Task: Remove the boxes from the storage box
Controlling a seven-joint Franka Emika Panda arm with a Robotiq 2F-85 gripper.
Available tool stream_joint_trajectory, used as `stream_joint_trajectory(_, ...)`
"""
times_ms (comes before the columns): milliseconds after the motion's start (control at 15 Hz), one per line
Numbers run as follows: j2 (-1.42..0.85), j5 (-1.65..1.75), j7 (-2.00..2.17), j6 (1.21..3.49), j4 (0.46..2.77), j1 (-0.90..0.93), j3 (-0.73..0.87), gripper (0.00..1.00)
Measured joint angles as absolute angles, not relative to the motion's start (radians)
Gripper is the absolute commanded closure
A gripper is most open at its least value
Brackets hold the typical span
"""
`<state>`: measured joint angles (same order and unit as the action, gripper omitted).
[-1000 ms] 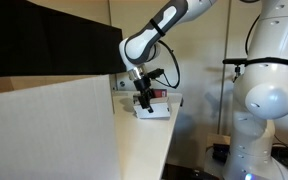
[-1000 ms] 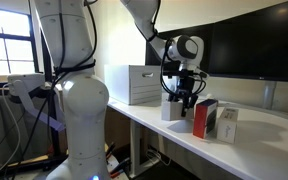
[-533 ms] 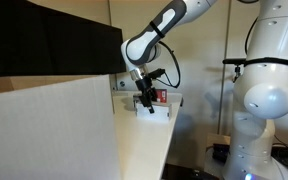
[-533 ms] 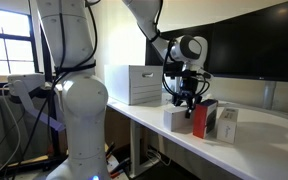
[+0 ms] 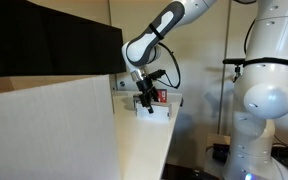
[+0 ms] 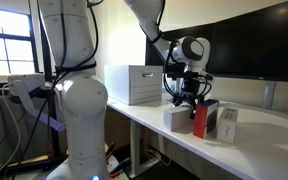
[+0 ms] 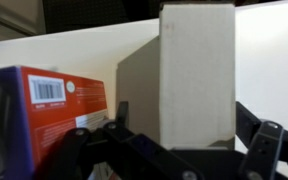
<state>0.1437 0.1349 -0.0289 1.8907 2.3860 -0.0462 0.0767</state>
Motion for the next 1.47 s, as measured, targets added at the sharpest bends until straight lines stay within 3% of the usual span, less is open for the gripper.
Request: stream_joint_trajectory(1467, 0.341, 0.133, -0.074, 1.731, 2.203, -0.034, 0.056, 0.00)
